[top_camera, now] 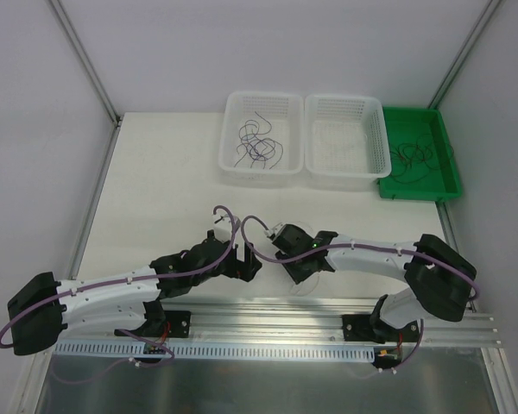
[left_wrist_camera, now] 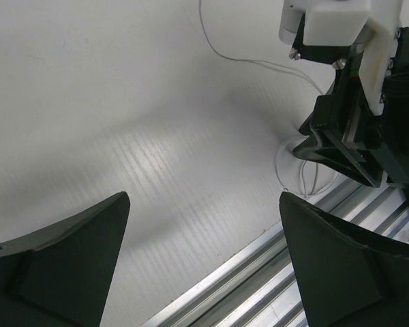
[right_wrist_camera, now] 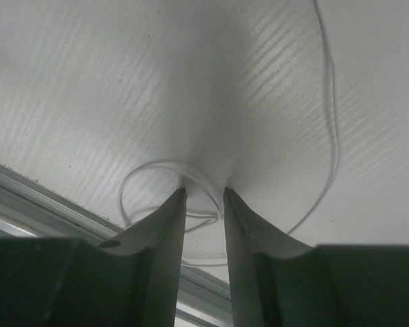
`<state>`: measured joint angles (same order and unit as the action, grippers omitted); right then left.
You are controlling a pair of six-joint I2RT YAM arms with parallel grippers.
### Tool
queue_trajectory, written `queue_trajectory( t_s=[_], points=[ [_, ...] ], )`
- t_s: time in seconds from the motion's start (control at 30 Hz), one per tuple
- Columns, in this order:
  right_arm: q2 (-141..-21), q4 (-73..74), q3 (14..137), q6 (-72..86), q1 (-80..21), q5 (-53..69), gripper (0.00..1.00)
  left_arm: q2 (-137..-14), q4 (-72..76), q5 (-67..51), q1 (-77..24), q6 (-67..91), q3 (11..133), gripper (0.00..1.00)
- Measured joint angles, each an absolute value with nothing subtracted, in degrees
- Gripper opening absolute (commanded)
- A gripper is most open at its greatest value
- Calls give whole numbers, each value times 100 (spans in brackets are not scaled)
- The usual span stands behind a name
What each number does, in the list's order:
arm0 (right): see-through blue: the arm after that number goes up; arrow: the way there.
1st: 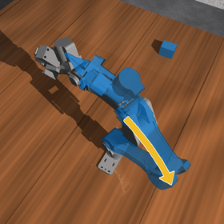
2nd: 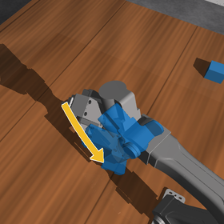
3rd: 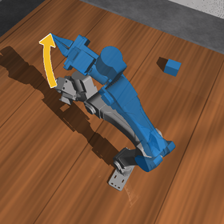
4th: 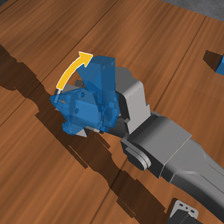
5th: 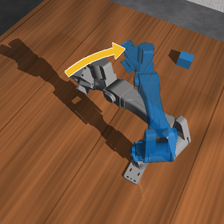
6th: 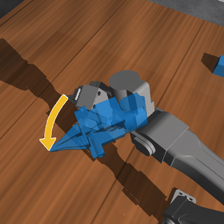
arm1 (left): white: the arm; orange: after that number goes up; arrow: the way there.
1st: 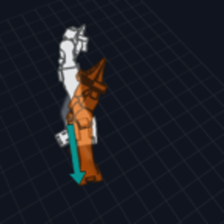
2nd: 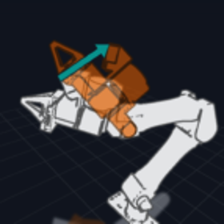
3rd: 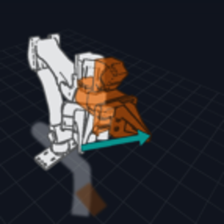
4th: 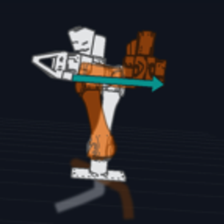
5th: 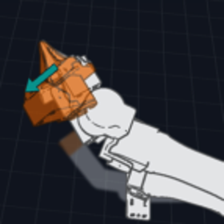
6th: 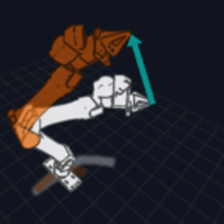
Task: Untangle the cables
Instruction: Untie the cable.
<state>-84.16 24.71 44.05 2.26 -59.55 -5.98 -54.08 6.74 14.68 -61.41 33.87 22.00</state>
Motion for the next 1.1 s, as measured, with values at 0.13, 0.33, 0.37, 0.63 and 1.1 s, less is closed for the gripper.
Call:
queue_trajectory(
  t_s=[0.13, 0.33, 0.37, 0.63, 1.1],
  points=[
    [-8576, 2578, 4530, 204, -6093, -784, 21, -5339, 674, 1468, -6141, 3387, 2196, 93],
    [-8761, 2749, 4713, 172, -6154, -952, 1, -5229, 670, 1459, -6141, 3387, 2191, 92],
    [-8761, 2755, 4716, 174, -6156, -967, 1, -5207, 670, 1446, -6141, 3387, 2191, 92],
    [-8473, 3120, 4934, 143, -6171, -1210, 1, -5190, 666, 1017, -6141, 3312, 2231, 87],
    [-7255, 3420, 5607, 123, -6171, -1662, 1, -5693, 1212, 598, -6416, 3076, 2740, 79]
  ],
)
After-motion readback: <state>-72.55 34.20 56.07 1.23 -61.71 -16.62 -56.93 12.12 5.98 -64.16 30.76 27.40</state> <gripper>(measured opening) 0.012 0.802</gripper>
